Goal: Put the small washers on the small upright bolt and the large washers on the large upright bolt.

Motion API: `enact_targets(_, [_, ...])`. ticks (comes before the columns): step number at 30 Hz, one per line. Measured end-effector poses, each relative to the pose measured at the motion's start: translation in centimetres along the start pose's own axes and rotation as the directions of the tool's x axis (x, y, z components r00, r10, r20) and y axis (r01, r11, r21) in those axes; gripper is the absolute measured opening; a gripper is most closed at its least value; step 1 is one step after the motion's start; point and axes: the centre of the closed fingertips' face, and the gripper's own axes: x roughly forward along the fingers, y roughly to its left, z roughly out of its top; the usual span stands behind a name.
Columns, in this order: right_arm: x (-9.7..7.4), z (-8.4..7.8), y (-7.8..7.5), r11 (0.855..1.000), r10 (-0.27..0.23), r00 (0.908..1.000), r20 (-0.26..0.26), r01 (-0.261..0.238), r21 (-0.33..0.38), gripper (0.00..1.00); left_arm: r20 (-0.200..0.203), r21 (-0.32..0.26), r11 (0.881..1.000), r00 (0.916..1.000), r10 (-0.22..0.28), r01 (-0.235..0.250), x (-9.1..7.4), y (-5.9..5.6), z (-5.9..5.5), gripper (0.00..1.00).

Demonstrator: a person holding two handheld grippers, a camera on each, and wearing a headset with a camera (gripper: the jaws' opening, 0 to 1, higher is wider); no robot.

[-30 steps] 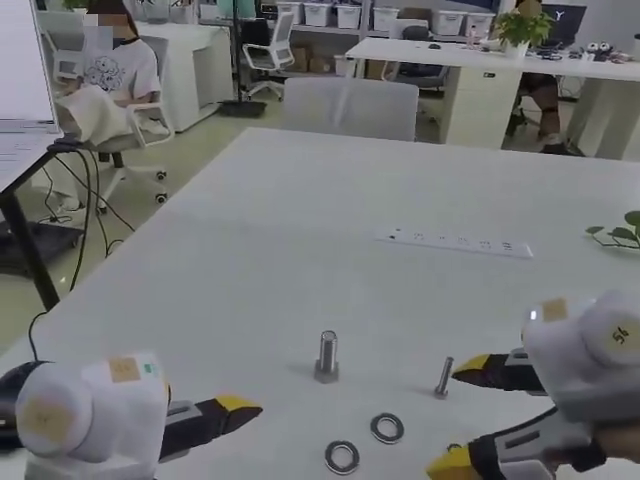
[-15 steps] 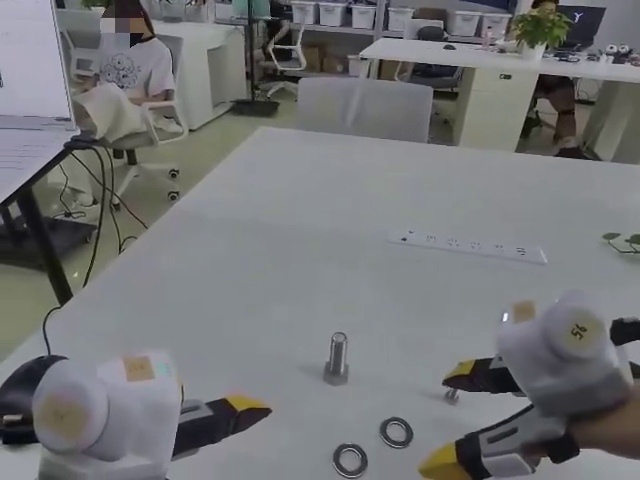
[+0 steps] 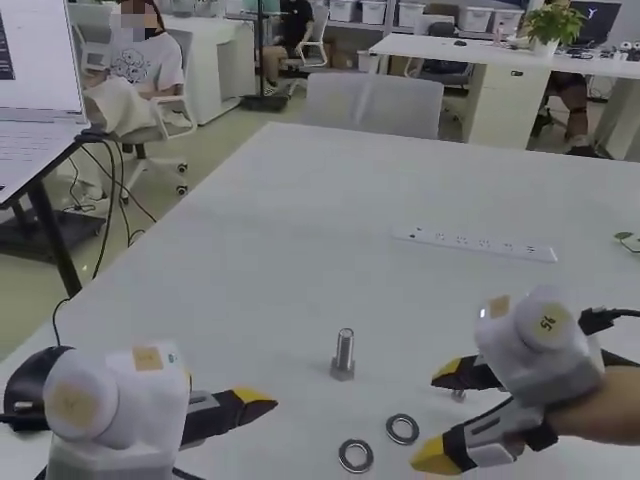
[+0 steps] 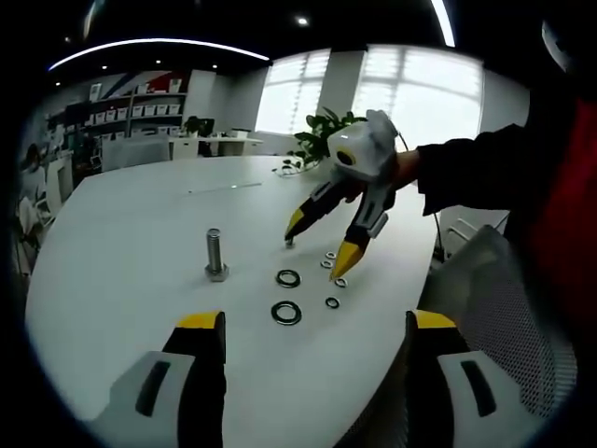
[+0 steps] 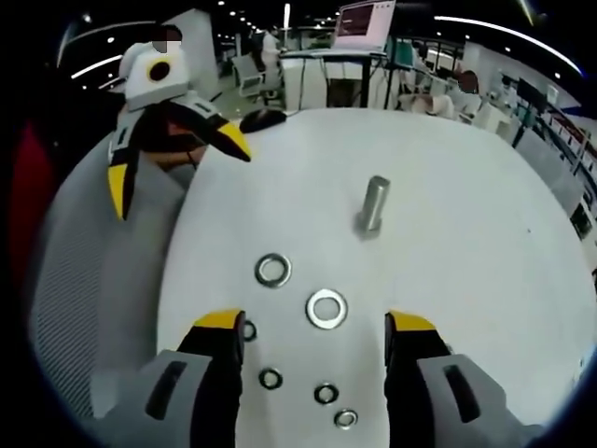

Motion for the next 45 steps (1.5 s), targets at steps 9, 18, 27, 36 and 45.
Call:
enact_targets(9, [1.3,0.0,-0.2,0.999,0.008,0.9986,-0.053,-0.010,-0.035,0.55,0.004,-0.002,1.000,1.0000,0.006,-0.006,0.0,0.1,0.1,0.78])
enact_targets(18, [2.2,-0.5,-0.4,0.999,0.011,0.9945,-0.104,-0.017,-0.051,0.50,0.007,-0.005,1.000,0.9999,0.007,-0.007,0.0,0.1,0.1,0.77])
enact_targets(27, [2.7,-0.7,-0.7,0.998,0.007,0.9910,-0.134,-0.015,-0.061,0.45,0.011,-0.010,1.000,0.9999,0.005,-0.005,0.0,0.1,0.2,0.77])
enact_targets(36, [3.1,-1.1,-0.7,0.997,0.015,0.9853,-0.170,-0.027,-0.073,0.41,0.012,-0.012,1.000,0.9999,0.004,-0.004,0.0,0.1,0.2,0.76])
enact_targets(45, [3.4,-1.3,-0.7,0.996,0.020,0.9801,-0.197,-0.037,-0.085,0.38,0.013,-0.014,1.000,0.9999,0.003,-0.003,0.0,0.1,0.2,0.76])
